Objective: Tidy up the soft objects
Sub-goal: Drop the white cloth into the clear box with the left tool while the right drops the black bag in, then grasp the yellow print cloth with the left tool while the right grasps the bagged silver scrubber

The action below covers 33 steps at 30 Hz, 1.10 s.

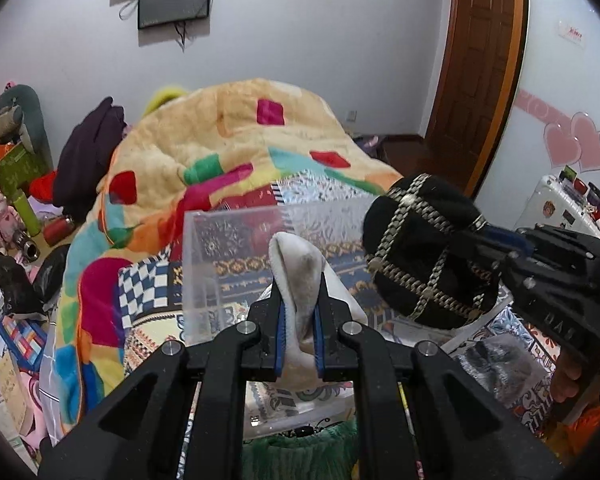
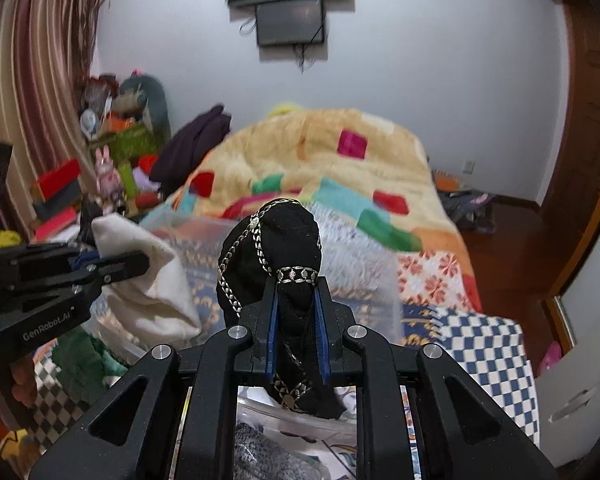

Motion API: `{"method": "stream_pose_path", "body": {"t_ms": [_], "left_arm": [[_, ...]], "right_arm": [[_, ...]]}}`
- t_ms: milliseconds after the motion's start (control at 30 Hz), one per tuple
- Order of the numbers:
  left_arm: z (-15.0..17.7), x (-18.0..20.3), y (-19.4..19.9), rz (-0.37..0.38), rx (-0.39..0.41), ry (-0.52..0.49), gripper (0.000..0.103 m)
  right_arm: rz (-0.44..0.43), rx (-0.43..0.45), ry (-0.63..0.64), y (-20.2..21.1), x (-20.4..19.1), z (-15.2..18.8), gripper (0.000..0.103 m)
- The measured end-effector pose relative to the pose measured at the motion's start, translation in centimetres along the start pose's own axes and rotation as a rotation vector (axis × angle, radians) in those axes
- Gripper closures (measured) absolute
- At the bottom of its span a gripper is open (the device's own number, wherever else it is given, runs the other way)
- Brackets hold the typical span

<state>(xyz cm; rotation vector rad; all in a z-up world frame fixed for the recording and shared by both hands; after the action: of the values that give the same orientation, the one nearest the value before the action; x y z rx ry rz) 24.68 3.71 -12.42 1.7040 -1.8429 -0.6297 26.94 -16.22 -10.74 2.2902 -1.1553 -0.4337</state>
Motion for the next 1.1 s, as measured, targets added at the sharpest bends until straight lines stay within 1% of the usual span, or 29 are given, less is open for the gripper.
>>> {"method": "stream_pose_path", "body": {"t_ms": [67,167,233,267,300,333,367,400,500,567,633,700,733,800,933,1000,1067,1100], "left_arm": [[0.1,0.0,-0.5,0.001,-0.018,-0.002,0.092],[0.3,0.0,-0.7,0.012,-0.027,0.001,0.092],[0.3,0.0,-0.6,0.019,-0.027,0.008,0.085],[0.3,-0.1,-0.6,0.021,-0.026,0.012,0.077],[0.3,-0.2,-0.3,0.022,-0.018,0.02,0.069],[0.2,-0.3,-0.1,0.021,-0.009,0.026,0.065],[0.1,-0.3,0.1,0.02,-0.002,0.03,0.058],[0.0,-0.3,0.4,0.02,0.006,0.034,0.055],[-0.3,-0.5,1.7,0.029,0.034,0.055,0.053],[-0.4,-0.5,2.6,0.041,0.047,0.071,0.053],[-0.5,-0.5,4.0,0.046,0.075,0.075,0.053],[-0.4,-0.1,5.2,0.049,0.096,0.068,0.052],[-0.2,0.1,5.8,0.052,0.105,0.061,0.051],[0.2,0.6,6.7,0.06,0.117,0.053,0.046],[1.3,1.6,8.0,0.08,0.122,0.044,0.045],[2.1,2.2,8.3,0.099,0.113,0.039,0.045],[2.8,2.8,8.2,0.113,0.102,0.032,0.045],[3.3,3.1,8.0,0.118,0.091,0.028,0.045]], "right_arm": [[-0.017,-0.035,0.008,-0.6,-0.2,0.5,0.088],[-0.013,-0.063,0.011,-1.1,-0.4,0.8,0.086],[0.0,-0.071,0.02,-1.2,-0.3,0.8,0.085],[0.002,-0.073,0.024,-1.0,-0.3,0.8,0.083],[0.0,-0.071,0.025,-0.8,-0.3,0.7,0.08],[-0.005,-0.07,0.023,-0.6,-0.1,0.6,0.078],[-0.01,-0.064,0.018,-0.3,-0.1,0.4,0.074],[-0.016,-0.055,0.012,0.0,0.0,0.2,0.07],[-0.004,-0.019,0.01,1.2,0.1,-0.5,0.059],[0.008,0.009,0.017,2.2,0.0,-0.9,0.058],[-0.002,0.029,0.015,3.2,0.0,-1.0,0.057],[-0.01,0.048,0.008,4.2,0.1,-1.0,0.05],[-0.015,0.056,0.008,4.7,0.1,-0.7,0.049],[-0.013,0.068,0.01,5.5,0.0,-0.4,0.046],[-0.025,0.061,0.006,6.1,-0.3,0.5,0.043],[-0.03,0.052,0.0,6.3,-0.5,1.2,0.036],[-0.035,0.04,-0.008,6.0,-0.7,2.0,0.033],[-0.037,0.033,-0.012,6.0,-0.8,2.3,0.033]]}}
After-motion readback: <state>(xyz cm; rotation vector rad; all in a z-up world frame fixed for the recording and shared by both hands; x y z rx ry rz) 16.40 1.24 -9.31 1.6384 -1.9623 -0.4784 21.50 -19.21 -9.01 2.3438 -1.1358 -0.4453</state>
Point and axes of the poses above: each gripper's, at about its wrist camera, not at the fingertips, and y roughly against the way its jaws point, x to its right, z to its underside, the point moved 6 cm from there along -y, roughly the way its jaws point, and after that the axes turned 1 degree about z, right-handed, at the moved point
